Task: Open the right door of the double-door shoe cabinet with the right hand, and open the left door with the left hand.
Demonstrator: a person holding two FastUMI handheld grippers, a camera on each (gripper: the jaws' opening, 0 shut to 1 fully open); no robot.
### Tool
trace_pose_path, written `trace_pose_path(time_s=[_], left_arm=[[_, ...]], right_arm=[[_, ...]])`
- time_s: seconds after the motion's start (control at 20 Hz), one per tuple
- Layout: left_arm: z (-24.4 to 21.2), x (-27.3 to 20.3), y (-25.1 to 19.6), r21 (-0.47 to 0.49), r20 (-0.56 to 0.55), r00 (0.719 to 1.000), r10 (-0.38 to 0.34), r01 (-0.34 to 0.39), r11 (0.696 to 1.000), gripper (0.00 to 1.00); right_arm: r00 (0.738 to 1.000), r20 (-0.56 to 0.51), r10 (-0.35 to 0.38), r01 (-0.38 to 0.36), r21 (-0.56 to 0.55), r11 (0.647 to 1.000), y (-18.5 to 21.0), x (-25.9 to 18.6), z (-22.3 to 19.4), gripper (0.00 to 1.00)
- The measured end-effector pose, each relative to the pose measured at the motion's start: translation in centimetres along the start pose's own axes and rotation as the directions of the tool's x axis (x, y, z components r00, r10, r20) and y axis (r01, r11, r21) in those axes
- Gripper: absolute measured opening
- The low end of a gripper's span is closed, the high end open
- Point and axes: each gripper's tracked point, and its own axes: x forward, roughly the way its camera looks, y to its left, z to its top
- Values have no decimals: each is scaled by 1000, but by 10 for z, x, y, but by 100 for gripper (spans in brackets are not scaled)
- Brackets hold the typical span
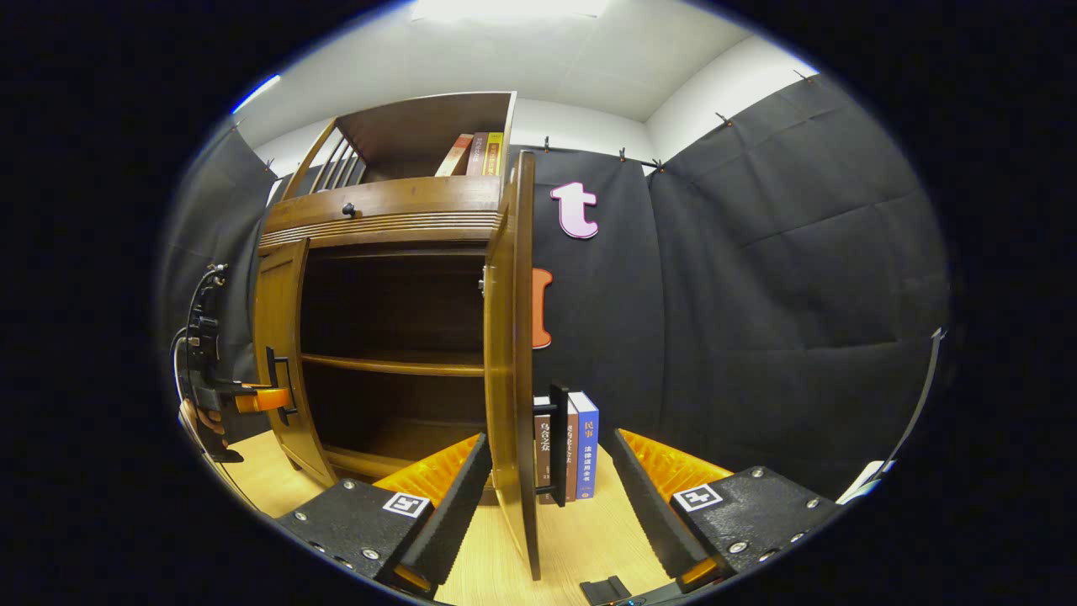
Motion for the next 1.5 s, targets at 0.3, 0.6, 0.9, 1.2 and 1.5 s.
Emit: trace_pose_path(time_s=[0.3, 0.6, 0.9, 1.2, 1.5], left_arm=[[0, -36, 15, -5, 8, 1000, -6, 6, 1000, 31], [0, -76, 38, -19, 17, 1000, -16, 17, 1000, 28], [-1, -98, 59, 24, 22, 999, 30, -31, 999, 23], [0, -126, 85, 36, 38, 997, 61, -62, 997, 19], [-2, -143, 114, 35, 50, 991, 123, -125, 992, 14]], right_arm=[[1000, 11, 29, -29, -11, 1000, 19, -6, 5, 90], [998, 0, 63, -63, -12, 998, 41, -6, 4, 79], [995, -5, 101, -101, -8, 995, 60, -4, 1, 79], [991, -12, 132, -132, 5, 991, 75, -1, -2, 90], [988, -11, 154, -154, 8, 988, 88, -2, -2, 90]])
